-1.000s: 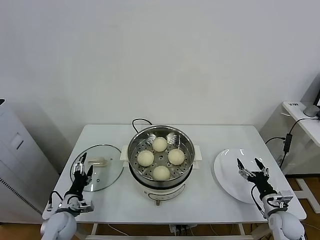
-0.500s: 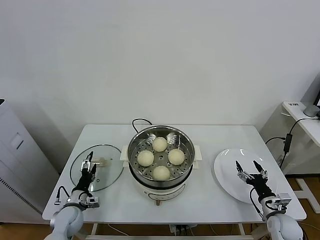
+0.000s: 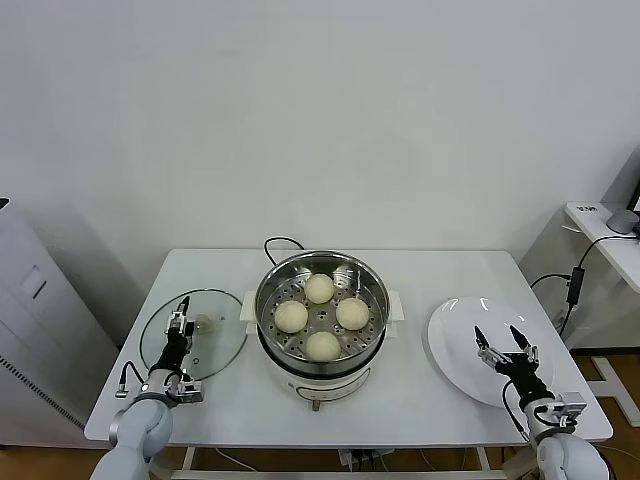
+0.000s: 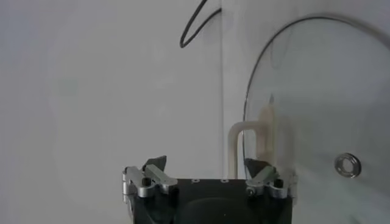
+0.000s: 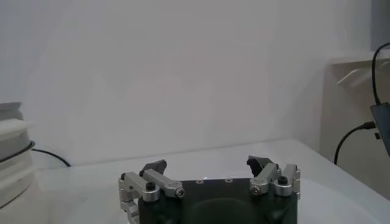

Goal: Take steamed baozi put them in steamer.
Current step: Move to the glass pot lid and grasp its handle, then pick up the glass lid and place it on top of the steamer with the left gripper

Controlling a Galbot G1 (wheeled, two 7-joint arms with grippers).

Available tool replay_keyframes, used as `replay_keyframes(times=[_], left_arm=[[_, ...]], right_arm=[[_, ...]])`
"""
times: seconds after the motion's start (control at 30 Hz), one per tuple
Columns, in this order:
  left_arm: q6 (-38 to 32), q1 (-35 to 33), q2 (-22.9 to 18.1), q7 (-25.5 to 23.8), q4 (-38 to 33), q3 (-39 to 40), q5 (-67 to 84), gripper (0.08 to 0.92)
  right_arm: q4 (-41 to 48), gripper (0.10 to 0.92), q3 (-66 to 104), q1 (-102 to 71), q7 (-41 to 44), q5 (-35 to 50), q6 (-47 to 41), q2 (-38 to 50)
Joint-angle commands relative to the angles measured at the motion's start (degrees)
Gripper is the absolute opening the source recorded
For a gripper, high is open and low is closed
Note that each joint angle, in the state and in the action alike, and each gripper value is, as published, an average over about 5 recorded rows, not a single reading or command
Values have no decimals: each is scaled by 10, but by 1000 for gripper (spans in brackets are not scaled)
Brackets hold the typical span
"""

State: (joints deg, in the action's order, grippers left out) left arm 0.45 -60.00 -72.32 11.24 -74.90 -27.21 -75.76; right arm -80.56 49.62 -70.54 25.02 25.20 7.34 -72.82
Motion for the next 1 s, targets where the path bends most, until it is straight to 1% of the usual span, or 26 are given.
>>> replay_keyframes(times=[0.03, 0.4, 0.5, 0.6, 0.7, 0.83, 1.0], left_arm=[[-4, 13, -4, 7, 20, -2, -7, 646], [-14, -10, 4, 15, -22, -2, 28, 325], [-13, -20, 14, 13, -53, -4, 50, 239], [-14, -28, 33, 9, -92, -9, 68, 153], [-14, -29, 62, 0, -118, -13, 87, 107], [-10, -26, 105, -20, -146, -17, 132, 104], [14, -28, 160, -72, -198, -22, 195, 104]], right_arm=[[-1, 823, 2, 0, 1, 0, 0, -1], [-1, 823, 7, -2, 3, 0, 0, -1], [-2, 823, 7, -3, 4, 0, 0, 0], [-4, 823, 8, -3, 5, 0, 0, 2], [-7, 823, 8, -3, 5, 1, -1, 3], [-13, 823, 8, -2, 5, 1, -2, 4], [-18, 823, 7, -3, 6, 0, -2, 4]])
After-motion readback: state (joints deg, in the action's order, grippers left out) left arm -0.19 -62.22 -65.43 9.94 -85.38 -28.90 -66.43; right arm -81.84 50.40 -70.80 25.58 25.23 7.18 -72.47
